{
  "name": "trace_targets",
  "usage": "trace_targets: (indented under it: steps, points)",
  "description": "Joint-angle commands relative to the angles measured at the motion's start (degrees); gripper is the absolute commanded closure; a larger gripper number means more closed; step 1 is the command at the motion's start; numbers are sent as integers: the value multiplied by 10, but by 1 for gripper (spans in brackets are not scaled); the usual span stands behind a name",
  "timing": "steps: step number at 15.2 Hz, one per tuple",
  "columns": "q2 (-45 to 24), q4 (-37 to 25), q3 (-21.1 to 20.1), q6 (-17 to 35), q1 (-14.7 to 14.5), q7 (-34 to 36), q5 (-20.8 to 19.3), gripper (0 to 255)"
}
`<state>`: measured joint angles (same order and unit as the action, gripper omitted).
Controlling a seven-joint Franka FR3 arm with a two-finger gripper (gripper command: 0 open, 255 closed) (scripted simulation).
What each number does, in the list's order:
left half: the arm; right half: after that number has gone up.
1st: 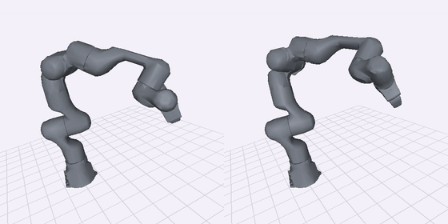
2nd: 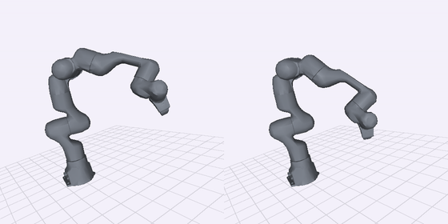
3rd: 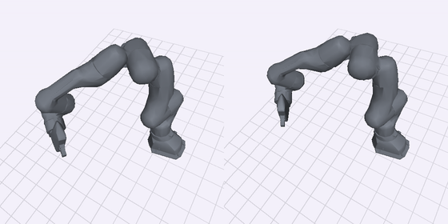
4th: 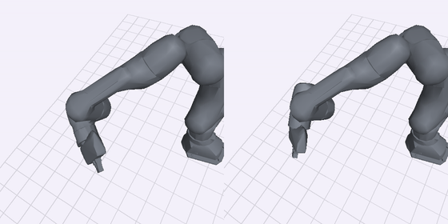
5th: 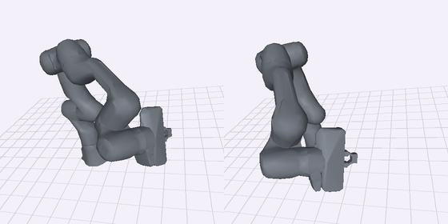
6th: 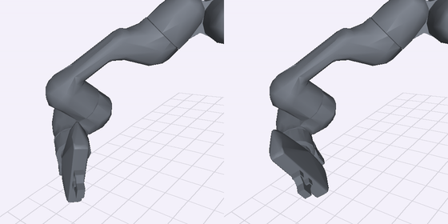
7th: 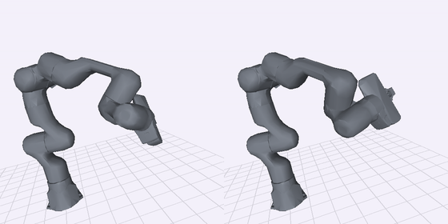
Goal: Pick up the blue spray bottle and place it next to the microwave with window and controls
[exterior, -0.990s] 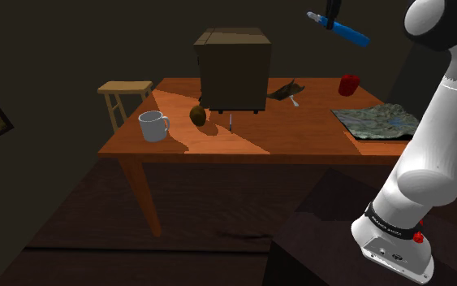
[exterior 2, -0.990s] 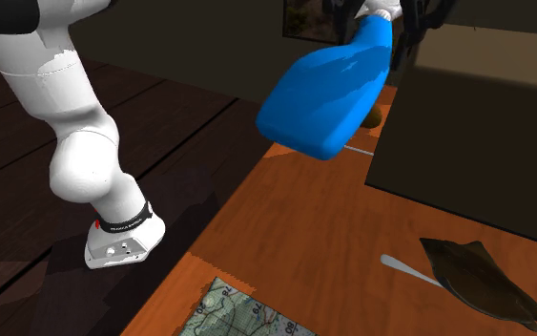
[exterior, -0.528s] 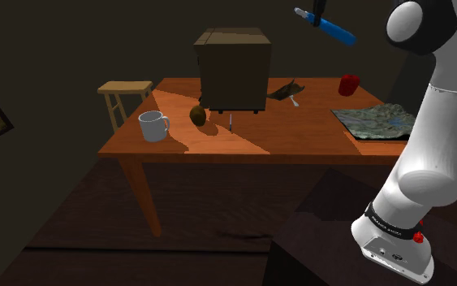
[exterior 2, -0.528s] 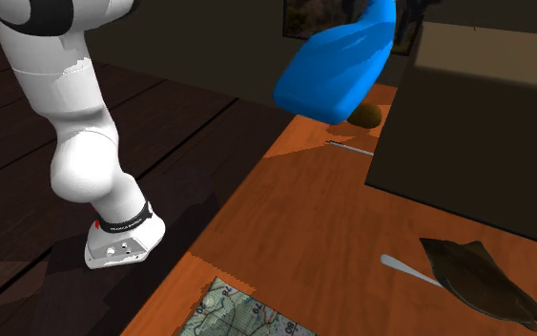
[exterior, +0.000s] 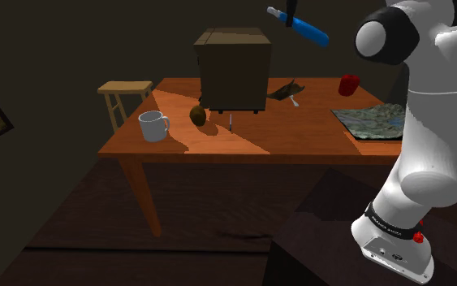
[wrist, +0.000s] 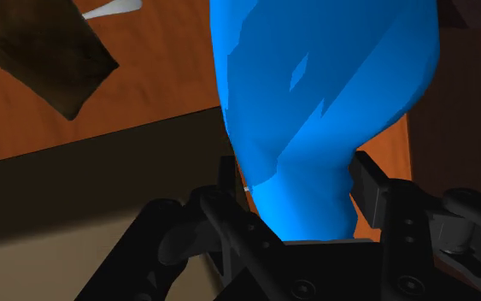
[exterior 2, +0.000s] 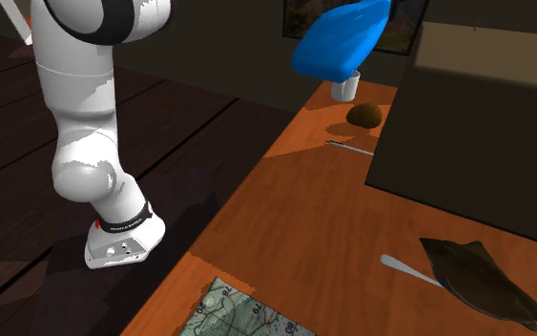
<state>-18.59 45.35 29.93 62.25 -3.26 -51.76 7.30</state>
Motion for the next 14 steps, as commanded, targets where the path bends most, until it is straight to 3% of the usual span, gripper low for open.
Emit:
trace_targets:
  steps: [1, 6, 14]
  points:
    - [-33, -55, -8, -24, 1, 23, 17, 255]
    - [47, 113, -9, 68, -53, 37, -30, 255]
    - [110, 263, -16, 162, -83, 56, -64, 255]
